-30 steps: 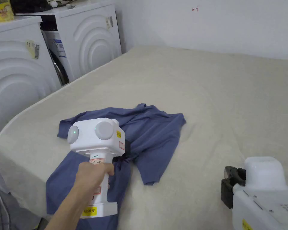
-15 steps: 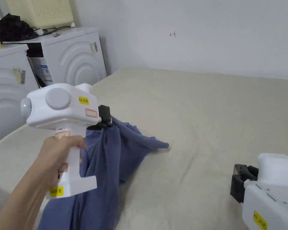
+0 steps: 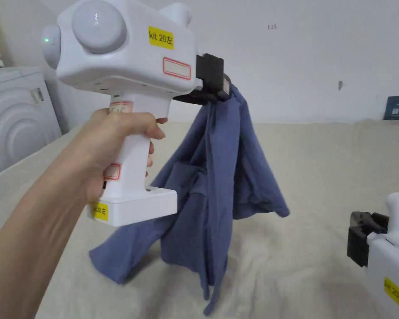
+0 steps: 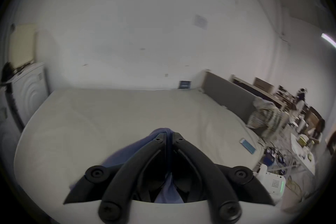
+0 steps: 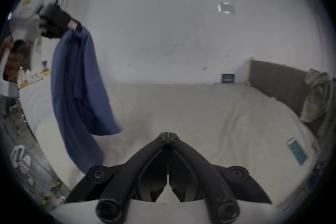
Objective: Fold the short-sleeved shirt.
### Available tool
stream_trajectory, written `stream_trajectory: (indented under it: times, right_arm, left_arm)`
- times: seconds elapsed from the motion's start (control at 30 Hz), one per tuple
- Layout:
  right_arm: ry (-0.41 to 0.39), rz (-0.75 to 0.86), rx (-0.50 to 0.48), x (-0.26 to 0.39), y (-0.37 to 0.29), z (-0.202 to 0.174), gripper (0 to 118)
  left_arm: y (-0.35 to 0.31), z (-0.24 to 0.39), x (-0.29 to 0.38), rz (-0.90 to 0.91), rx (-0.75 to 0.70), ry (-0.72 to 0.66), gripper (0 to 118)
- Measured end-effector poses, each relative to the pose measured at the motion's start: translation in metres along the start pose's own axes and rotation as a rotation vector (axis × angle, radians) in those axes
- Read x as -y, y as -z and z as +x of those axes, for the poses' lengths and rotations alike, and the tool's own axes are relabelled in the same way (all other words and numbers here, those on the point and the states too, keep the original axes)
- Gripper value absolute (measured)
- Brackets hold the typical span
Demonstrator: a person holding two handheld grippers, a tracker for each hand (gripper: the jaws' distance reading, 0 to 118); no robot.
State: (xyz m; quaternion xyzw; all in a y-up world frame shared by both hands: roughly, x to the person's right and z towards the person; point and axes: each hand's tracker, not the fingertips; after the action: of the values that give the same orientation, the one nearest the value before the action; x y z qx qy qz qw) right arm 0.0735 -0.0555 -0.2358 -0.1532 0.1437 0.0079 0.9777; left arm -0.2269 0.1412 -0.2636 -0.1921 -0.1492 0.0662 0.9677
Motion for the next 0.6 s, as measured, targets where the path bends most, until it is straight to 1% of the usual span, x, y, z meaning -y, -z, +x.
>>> stream_trajectory:
  times: [0.07, 0.13, 0.2, 0.3, 0.4, 0.5, 0.53, 0.57, 0.6]
  right_arm:
    - [0.020, 0.005, 0.061, 0.001, -0.011, 0.023, 0]
    - [0.099, 0.011, 0.096, 0.003, -0.021, 0.049, 0]
    - [0.148, 0.010, 0.121, 0.006, -0.028, 0.067, 0]
    - [0.156, -0.010, 0.188, 0.015, -0.032, 0.084, 0]
    - [0.177, -0.034, 0.205, 0.025, -0.033, 0.098, 0]
    - [0.191, -0.059, 0.209, 0.032, -0.030, 0.105, 0]
    - [0.190, -0.064, 0.213, 0.034, -0.029, 0.106, 0]
    - [0.191, -0.068, 0.216, 0.035, -0.027, 0.108, 0]
    - [0.193, -0.073, 0.218, 0.036, -0.025, 0.109, 0]
  left_arm:
    - [0.023, 0.022, 0.008, -0.051, 0.070, -0.008, 4]
    - [0.054, 0.043, 0.030, -0.110, 0.131, -0.003, 4]
    - [0.089, 0.055, 0.057, -0.188, 0.170, -0.030, 4]
    - [0.152, 0.063, 0.113, -0.321, 0.197, -0.087, 4]
    - [0.201, 0.074, 0.176, -0.450, 0.225, -0.186, 4]
    - [0.226, 0.078, 0.222, -0.522, 0.266, -0.263, 5]
    - [0.230, 0.079, 0.231, -0.533, 0.296, -0.268, 7]
    - [0.230, 0.079, 0.234, -0.532, 0.285, -0.264, 13]
    - [0.232, 0.078, 0.235, -0.533, 0.289, -0.263, 25]
